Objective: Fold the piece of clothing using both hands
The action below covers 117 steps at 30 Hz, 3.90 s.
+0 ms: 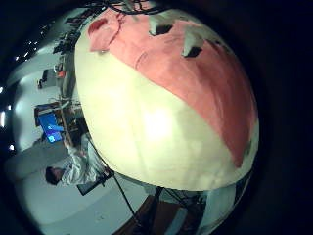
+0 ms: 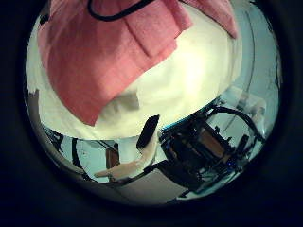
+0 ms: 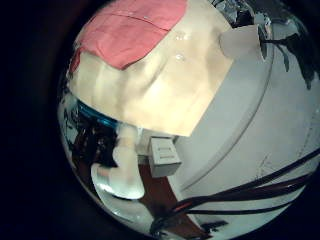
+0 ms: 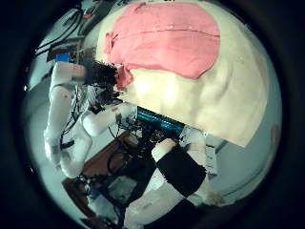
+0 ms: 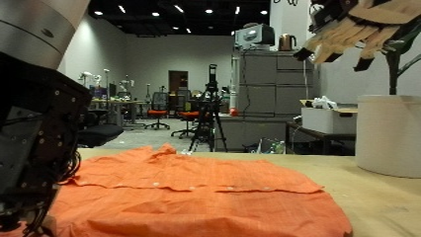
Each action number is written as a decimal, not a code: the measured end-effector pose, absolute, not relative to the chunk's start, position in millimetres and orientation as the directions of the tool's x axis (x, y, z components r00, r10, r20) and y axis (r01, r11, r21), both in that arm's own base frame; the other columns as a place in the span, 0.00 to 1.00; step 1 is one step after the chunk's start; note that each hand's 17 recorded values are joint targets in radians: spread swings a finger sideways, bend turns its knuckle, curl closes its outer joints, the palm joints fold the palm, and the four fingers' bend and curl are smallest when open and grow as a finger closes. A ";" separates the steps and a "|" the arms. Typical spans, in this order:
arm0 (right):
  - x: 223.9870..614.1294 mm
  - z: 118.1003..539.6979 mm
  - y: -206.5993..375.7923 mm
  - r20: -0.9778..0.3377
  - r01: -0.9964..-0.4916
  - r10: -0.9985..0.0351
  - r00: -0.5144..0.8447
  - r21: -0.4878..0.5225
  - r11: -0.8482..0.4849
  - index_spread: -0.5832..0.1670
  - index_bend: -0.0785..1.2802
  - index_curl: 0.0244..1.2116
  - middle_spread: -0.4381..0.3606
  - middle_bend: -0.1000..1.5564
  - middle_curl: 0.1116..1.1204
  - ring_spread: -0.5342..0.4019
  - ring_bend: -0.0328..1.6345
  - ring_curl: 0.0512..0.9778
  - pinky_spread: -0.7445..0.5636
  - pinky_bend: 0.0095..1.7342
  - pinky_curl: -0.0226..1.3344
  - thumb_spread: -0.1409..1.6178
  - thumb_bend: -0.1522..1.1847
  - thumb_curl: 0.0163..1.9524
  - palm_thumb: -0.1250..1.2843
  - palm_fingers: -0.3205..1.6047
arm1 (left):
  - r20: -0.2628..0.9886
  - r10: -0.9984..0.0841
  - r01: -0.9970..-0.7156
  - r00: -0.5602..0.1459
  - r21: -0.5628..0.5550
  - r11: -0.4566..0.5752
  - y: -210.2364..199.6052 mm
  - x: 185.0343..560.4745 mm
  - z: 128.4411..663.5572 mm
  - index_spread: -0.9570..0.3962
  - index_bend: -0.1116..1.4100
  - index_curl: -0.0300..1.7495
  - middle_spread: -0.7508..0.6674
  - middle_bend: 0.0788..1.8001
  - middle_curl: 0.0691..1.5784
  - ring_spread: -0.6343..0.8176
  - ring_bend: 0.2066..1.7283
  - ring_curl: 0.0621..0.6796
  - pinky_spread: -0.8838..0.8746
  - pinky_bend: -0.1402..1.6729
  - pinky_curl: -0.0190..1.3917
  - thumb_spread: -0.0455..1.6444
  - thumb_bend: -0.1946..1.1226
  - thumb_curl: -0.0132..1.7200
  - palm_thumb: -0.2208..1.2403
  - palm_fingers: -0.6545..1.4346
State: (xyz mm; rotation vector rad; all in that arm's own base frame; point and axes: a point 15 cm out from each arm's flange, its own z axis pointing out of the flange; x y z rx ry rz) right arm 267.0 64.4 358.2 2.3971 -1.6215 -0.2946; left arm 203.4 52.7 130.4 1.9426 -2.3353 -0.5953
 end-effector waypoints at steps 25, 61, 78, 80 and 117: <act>267.7 358.3 59.9 -0.032 -0.887 -0.934 0.355 0.303 -0.348 0.39 0.19 0.24 0.66 0.17 0.18 0.81 0.14 0.22 0.79 0.16 0.26 0.94 0.11 0.10 0.43 0.20 | -0.239 -0.954 -0.944 -0.179 0.315 0.098 43.5 268.8 138.2 0.43 0.22 0.26 0.18 0.36 0.36 0.10 0.35 0.32 0.15 0.44 0.30 0.60 0.13 0.19 0.39 0.83; 300.7 248.8 76.7 -0.040 -0.845 -0.909 0.415 0.353 -0.402 0.50 0.17 0.21 0.58 0.25 0.25 0.66 0.25 0.25 0.63 0.17 0.25 0.87 0.10 0.11 0.42 0.35 | -0.217 -0.922 -0.872 -0.321 0.447 0.198 38.7 267.2 203.4 0.25 0.38 0.49 0.20 0.54 0.41 0.07 0.51 0.64 0.07 0.54 0.37 0.80 0.14 0.17 0.61 0.85; 307.6 151.9 83.6 0.010 -0.827 -0.894 0.449 0.383 -0.411 0.55 0.19 0.23 0.55 0.29 0.29 0.57 0.30 0.26 0.59 0.17 0.23 0.70 0.10 0.15 0.50 0.36 | -0.220 -0.922 -0.876 -0.317 0.442 0.196 39.7 269.9 208.5 0.24 0.34 0.53 0.21 0.56 0.40 0.07 0.52 0.65 0.07 0.52 0.38 0.80 0.14 0.18 0.61 0.85; 313.3 147.1 80.1 0.055 -0.833 -0.890 0.454 0.381 -0.401 0.54 0.19 0.23 0.55 0.29 0.29 0.57 0.30 0.26 0.59 0.17 0.23 0.69 0.11 0.16 0.52 0.36 | -0.220 -0.922 -0.874 -0.318 0.445 0.195 39.9 269.3 209.1 0.23 0.34 0.53 0.21 0.56 0.40 0.07 0.51 0.65 0.07 0.52 0.38 0.80 0.14 0.18 0.62 0.85; 304.4 212.0 65.0 0.195 -0.868 -0.866 0.461 0.303 -0.394 0.38 0.68 0.54 0.33 0.60 0.53 0.29 0.66 0.49 0.13 0.55 0.36 0.61 0.37 0.55 0.89 0.85 | -0.112 -0.884 -0.768 -0.454 0.553 0.324 51.7 223.7 272.4 0.20 0.30 0.58 0.22 0.56 0.39 0.07 0.51 0.66 0.07 0.51 0.39 0.80 0.14 0.19 0.63 0.85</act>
